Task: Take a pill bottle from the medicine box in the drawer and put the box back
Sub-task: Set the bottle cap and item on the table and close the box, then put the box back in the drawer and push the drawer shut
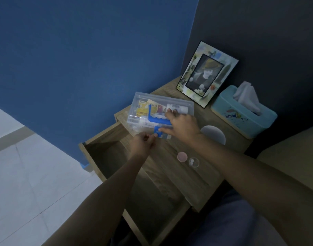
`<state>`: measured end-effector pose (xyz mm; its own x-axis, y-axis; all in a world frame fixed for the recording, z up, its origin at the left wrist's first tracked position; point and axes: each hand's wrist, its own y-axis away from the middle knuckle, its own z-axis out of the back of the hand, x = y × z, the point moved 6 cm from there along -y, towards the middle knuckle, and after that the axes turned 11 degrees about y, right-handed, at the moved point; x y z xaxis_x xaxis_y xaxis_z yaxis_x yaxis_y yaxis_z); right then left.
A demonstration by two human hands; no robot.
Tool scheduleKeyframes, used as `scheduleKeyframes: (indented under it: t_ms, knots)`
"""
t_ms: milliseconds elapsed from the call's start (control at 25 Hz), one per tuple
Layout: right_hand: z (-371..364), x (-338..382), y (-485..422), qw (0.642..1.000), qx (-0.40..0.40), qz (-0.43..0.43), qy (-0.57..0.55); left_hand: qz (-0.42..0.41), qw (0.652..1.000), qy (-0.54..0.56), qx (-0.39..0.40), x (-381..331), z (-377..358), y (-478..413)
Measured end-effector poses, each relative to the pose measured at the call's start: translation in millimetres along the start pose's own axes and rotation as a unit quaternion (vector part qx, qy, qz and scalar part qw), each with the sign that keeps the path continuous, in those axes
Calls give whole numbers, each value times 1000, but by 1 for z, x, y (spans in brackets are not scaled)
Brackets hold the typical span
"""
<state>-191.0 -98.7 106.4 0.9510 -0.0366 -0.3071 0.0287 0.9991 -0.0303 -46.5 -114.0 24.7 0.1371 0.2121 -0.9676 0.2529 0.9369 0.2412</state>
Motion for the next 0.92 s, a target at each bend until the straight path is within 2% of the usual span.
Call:
scheduleKeyframes:
  t_ms: [240,360,440,480,560,680,760,920]
  knots:
    - [1,-1,-3,1000,0,-5,9,-39,990,-129,-41,-4,6,3]
    - [10,-5,-2,996,-41,-6,-74,0,980,-99,-173,-5,48,12]
    - [13,-17,-3,984,-77,-53,-153,-14,965,-68,-252,-23,73,5]
    - [11,-25,-4,980,-77,-91,-160,-29,963,-74,-257,-37,79,-3]
    - [-2,-46,-5,968,-32,-198,-151,-26,971,-111,-208,-60,77,-25]
    - [-26,-64,-2,912,72,-330,-233,14,979,-176,-104,-65,55,-48]
    - [-34,-61,-5,881,98,-344,-310,20,979,-182,-85,-61,46,-53]
    - [-33,-57,-6,875,80,-348,-326,14,982,-164,-89,-59,49,-61]
